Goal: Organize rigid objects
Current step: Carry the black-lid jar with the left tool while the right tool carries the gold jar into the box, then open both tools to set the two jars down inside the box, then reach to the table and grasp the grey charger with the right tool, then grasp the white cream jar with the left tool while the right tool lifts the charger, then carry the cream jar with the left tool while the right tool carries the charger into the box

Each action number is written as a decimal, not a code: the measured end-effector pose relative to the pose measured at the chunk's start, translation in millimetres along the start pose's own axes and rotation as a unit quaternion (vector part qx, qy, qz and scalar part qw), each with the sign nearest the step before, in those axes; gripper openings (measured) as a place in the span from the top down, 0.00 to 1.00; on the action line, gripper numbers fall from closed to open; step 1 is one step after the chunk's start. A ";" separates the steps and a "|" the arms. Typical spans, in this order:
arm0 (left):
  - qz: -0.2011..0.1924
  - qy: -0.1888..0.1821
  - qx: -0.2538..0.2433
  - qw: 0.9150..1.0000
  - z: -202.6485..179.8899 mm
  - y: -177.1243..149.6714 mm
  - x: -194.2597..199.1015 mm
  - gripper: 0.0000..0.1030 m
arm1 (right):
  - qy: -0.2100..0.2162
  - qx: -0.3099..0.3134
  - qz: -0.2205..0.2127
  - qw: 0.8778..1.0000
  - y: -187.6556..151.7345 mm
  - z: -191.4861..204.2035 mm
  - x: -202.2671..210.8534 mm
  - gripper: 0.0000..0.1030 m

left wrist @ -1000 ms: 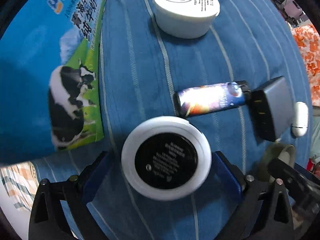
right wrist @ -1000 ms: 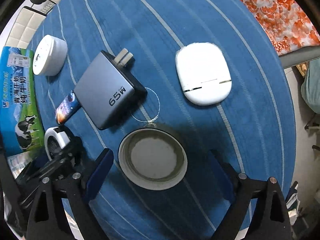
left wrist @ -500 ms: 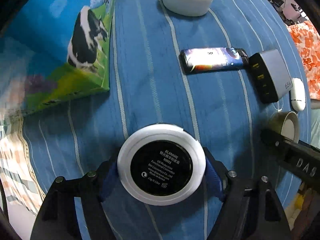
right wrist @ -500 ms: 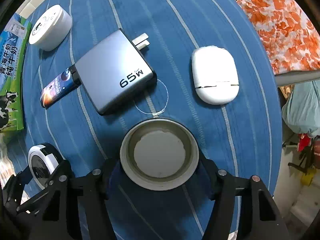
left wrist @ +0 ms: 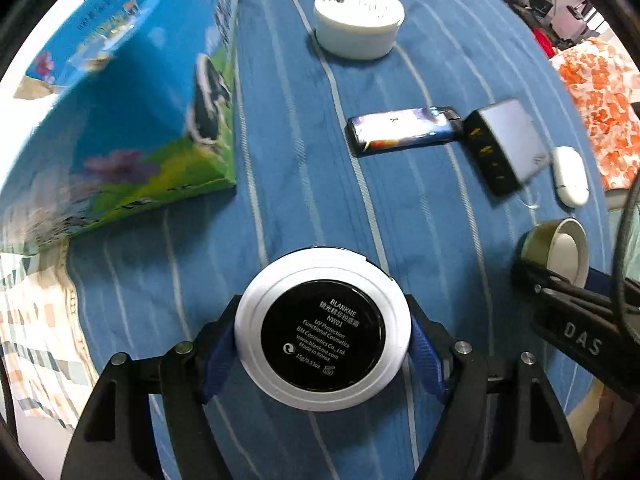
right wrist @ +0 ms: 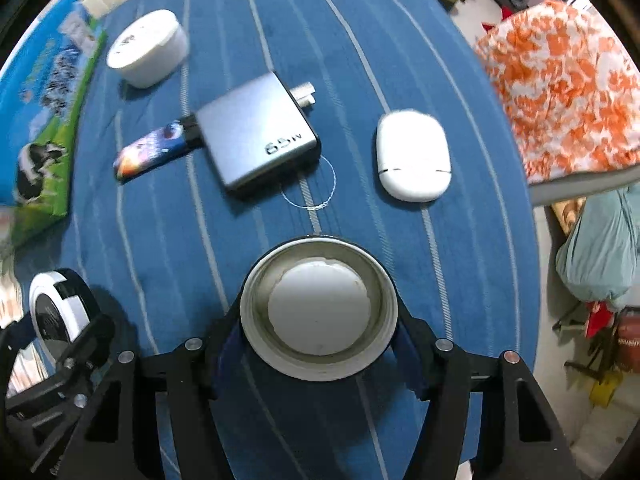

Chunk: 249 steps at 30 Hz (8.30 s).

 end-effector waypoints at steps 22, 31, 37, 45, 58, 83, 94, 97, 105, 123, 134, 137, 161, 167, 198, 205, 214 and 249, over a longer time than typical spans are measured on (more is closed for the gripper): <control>-0.179 -0.010 0.060 0.982 112.0 26.2 177.9 0.29 | 0.127 0.086 -0.166 0.974 48.5 133.0 207.3 0.35; -0.209 0.021 0.095 0.973 191.3 48.4 202.0 0.29 | 0.124 0.109 -0.186 0.969 79.8 206.0 215.1 0.35; -0.217 0.030 0.098 0.971 229.7 60.2 208.5 0.29 | 0.123 0.101 -0.165 0.973 104.0 236.8 196.3 0.35; -0.154 -0.009 0.123 0.980 286.4 96.2 147.6 0.29 | 0.108 0.088 -0.086 0.986 150.8 277.7 113.2 0.35; -0.045 0.002 0.124 0.991 327.8 190.4 16.2 0.29 | 0.052 0.081 0.034 0.995 197.4 313.0 -3.6 0.35; 0.036 -0.038 0.110 0.993 322.5 220.1 -17.7 0.27 | 0.051 0.073 0.082 0.993 218.7 312.6 -38.1 0.22; 0.015 -0.014 0.106 0.994 324.8 206.8 2.8 0.07 | 0.042 0.096 0.052 0.993 203.3 302.4 -3.5 0.02; 0.003 -0.009 0.110 0.994 329.3 198.8 13.5 0.05 | 0.045 0.106 0.044 0.992 195.1 304.0 11.6 0.02; -0.039 0.008 0.119 0.992 330.3 162.9 52.0 0.05 | 0.072 0.125 0.009 0.989 162.7 288.5 59.0 0.02; -0.145 0.016 0.113 0.983 299.0 102.5 164.7 0.05 | 0.102 0.166 -0.120 0.973 104.9 279.4 186.4 0.00; -0.201 0.020 0.137 0.970 284.5 70.7 224.1 0.05 | 0.146 0.114 -0.122 0.975 90.9 210.7 208.1 0.00; -0.209 0.016 0.159 0.965 282.9 65.8 228.9 0.05 | 0.137 0.069 -0.113 0.982 95.6 166.1 192.3 0.00; -0.118 0.066 -0.006 0.991 24.8 139.8 80.3 0.05 | 0.050 0.049 0.060 0.996 143.2 0.7 -58.0 0.39; -0.097 0.076 -0.002 0.992 12.2 147.5 64.3 0.05 | 0.062 0.018 0.048 0.997 152.9 -29.1 -46.3 0.45; 0.037 -0.006 0.069 0.997 -33.4 228.5 -44.9 0.09 | 0.129 -0.104 0.023 0.986 218.8 -132.4 -60.5 0.45; 0.027 0.003 0.059 0.998 -44.4 227.2 -60.4 0.35 | 0.095 -0.096 0.021 0.991 221.7 -118.4 -60.4 0.45; 0.002 0.013 0.029 0.999 -69.8 197.6 -35.1 0.35 | 0.084 -0.071 -0.015 0.994 214.7 -104.8 -26.6 0.45; -0.170 -0.003 0.053 0.984 148.2 118.0 178.9 0.35 | 0.159 0.090 -0.145 0.972 125.8 159.8 191.8 0.45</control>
Point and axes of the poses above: each gripper's, at about its wrist camera, not at the fingertips, and x roughly against the way its jaws point, z to its left, y to its top, the point moved 2 cm from there along -x, roughly the way its jaws point, and after that the axes turned 5 degrees about x, right-handed, at the moved point
